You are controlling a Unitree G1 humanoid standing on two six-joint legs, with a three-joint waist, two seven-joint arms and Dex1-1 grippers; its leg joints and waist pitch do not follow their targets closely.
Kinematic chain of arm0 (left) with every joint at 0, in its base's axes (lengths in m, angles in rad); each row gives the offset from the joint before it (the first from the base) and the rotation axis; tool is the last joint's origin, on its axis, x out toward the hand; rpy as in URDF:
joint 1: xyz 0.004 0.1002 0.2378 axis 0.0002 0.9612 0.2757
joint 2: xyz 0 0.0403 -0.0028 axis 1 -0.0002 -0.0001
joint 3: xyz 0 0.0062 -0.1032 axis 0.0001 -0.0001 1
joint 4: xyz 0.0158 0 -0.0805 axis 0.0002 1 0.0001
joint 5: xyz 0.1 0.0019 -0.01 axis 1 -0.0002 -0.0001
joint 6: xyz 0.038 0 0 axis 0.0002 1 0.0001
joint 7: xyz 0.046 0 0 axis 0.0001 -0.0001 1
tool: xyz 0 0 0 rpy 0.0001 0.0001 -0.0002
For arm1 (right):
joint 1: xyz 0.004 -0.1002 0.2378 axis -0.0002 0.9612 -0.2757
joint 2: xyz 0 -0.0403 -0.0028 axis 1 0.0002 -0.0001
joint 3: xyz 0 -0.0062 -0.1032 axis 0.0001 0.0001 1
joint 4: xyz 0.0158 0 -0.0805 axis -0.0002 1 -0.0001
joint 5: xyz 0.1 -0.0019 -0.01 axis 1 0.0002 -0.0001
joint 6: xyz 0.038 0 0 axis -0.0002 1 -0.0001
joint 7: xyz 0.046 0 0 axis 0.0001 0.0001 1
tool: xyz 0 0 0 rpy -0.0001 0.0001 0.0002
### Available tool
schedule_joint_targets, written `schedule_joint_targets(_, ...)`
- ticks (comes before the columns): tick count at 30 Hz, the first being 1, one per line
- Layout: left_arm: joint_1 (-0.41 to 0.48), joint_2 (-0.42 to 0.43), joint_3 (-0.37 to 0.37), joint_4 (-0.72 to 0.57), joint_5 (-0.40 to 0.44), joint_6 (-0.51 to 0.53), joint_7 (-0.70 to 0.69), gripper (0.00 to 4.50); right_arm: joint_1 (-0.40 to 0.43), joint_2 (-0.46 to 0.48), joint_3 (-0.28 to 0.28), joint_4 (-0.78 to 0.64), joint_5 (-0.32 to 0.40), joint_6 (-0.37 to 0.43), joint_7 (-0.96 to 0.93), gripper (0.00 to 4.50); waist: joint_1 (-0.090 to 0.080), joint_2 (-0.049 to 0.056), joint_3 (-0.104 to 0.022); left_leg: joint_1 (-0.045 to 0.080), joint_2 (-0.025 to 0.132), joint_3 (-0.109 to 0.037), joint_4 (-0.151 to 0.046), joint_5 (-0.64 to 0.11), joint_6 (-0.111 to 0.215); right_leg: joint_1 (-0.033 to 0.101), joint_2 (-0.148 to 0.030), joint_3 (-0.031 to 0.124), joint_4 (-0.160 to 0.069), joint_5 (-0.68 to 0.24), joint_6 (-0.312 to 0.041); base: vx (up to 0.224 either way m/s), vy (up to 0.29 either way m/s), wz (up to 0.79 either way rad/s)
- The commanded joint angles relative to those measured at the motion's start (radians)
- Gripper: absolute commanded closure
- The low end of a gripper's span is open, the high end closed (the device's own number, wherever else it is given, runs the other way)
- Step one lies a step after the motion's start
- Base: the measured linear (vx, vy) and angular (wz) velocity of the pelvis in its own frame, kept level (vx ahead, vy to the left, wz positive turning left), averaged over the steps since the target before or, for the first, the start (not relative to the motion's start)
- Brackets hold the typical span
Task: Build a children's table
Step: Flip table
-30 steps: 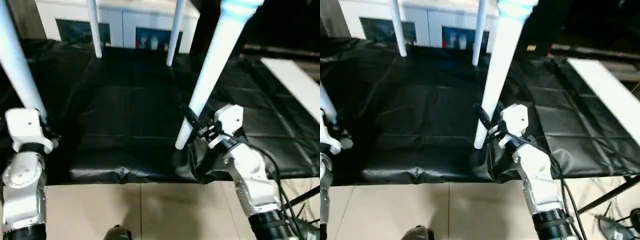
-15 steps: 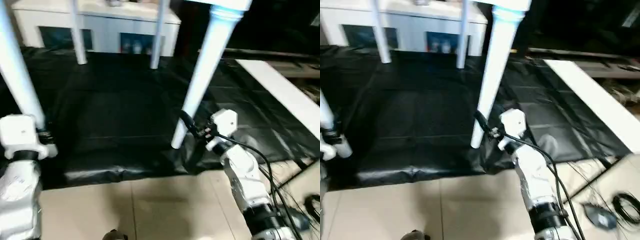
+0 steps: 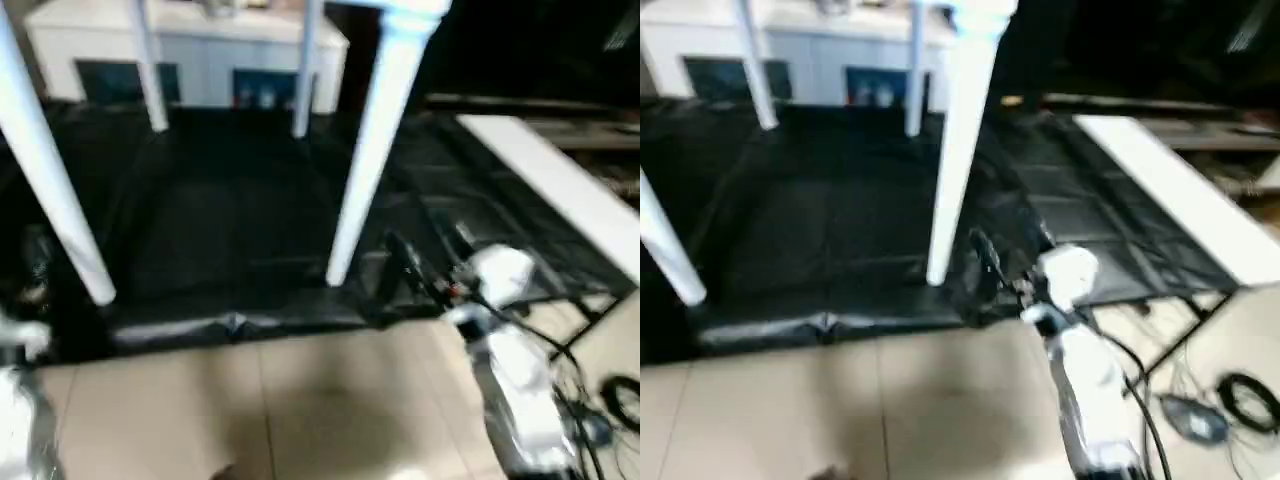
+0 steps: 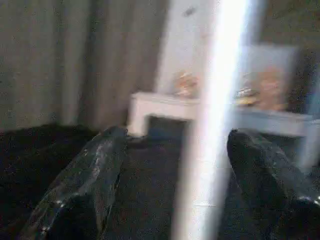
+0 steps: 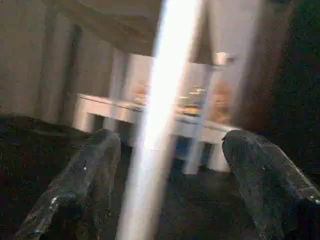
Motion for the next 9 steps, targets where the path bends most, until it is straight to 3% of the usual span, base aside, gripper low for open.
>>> schedule_joint_targets(1, 0.045, -0.003, -0.166, -0.077, -0.006, 0.133, -0.086, 0.87, 0.031, -0.011, 0.019, -0.023, 0.036, 0.143, -0.004, 0.9, 0.009, -0.053, -0.015, 0.101, -0.001, -0.017, 0.079, -0.415, -0.038, -0.141, -0.064, 0.091, -0.269, -1.01, 0.125, 0.02, -0.146, 0.14)
schedule_joint_targets(2, 0.044, -0.003, -0.187, -0.075, 0.001, 0.163, -0.089, 0.87, 0.037, -0.009, 0.015, -0.019, 0.035, 0.159, -0.014, 0.9, 0.01, 0.001, -0.014, 0.036, -0.031, -0.091, 0.094, -0.069, 0.022, -0.093, -0.11, 0.187, -0.308, -1.156, 0.038, 0.034, -0.117, 0.13)
schedule_joint_targets(3, 0.044, -0.003, -0.187, -0.075, 0.001, 0.163, -0.089, 0.87, 0.037, -0.009, 0.015, -0.019, 0.035, 0.159, -0.014, 0.9, 0.031, 0.016, -0.015, 0.055, -0.015, -0.096, 0.057, -0.136, -0.012, -0.07, -0.109, 0.168, -0.279, -0.964, -0.001, 0.034, -0.117, 0.13)
schedule_joint_targets(4, 0.036, -0.007, -0.214, -0.059, 0.021, 0.213, -0.085, 0.87, 0.046, -0.005, 0.003, -0.007, 0.026, 0.181, -0.038, 0.9, 0.026, 0.021, -0.013, 0.071, -0.002, -0.099, 0.012, -0.272, -0.034, -0.086, -0.074, 0.132, -0.243, -0.825, -0.018, -0.075, -0.021, 0.18)
schedule_joint_targets(5, 0.036, -0.007, -0.214, -0.059, 0.021, 0.213, -0.085, 0.87, 0.046, -0.005, 0.003, -0.007, 0.026, 0.181, -0.038, 0.9, 0.016, 0.025, -0.029, 0.067, 0.01, -0.092, -0.07, -0.46, -0.053, -0.073, 0.003, 0.091, -0.177, -0.458, -0.046, -0.117, -0.019, 0.24)
schedule_joint_targets(6, 0.018, -0.02, -0.23, -0.012, 0.071, 0.226, -0.062, 0.87, 0.05, 0.002, -0.014, 0.011, -0.009, 0.213, -0.089, 0.9, 0.006, 0.043, -0.046, 0.061, 0.022, -0.088, -0.098, -0.448, -0.036, -0.05, 0.005, 0.086, -0.169, -0.168, -0.07, -0.117, -0.019, 0.24)
schedule_joint_targets(7, 0.002, -0.018, -0.249, 0.034, 0.117, 0.253, -0.051, 0.87, 0.05, 0.014, -0.039, 0.026, -0.035, 0.263, -0.153, 0.9, -0.004, 0.045, -0.047, 0.048, 0.021, -0.087, -0.106, -0.404, -0.024, -0.036, 0.004, 0.085, -0.172, -0.077, -0.07, -0.096, 0.007, 0.11)
schedule_joint_targets(8, -0.01, -0.012, -0.262, 0.077, 0.159, 0.24, -0.046, 0.87, 0.048, 0.02, -0.065, 0.032, -0.045, 0.326, -0.208, 0.9, -0.013, 0.051, -0.048, 0.029, 0.022, -0.086, -0.119, -0.354, -0.015, -0.015, -0.005, 0.08, -0.182, -0.051, -0.057, -0.068, 0.042, -0.07)
schedule_joint_targets(9, -0.014, -0.009, -0.267, 0.092, 0.173, 0.234, -0.044, 0.87, 0.047, 0.022, -0.074, 0.034, -0.047, 0.35, -0.228, 0.9, -0.028, 0.045, -0.036, 0.021, 0.019, -0.083, -0.129, -0.413, -0.031, -0.015, -0.011, 0.077, -0.208, -0.207, -0.03, -0.068, 0.042, -0.07)
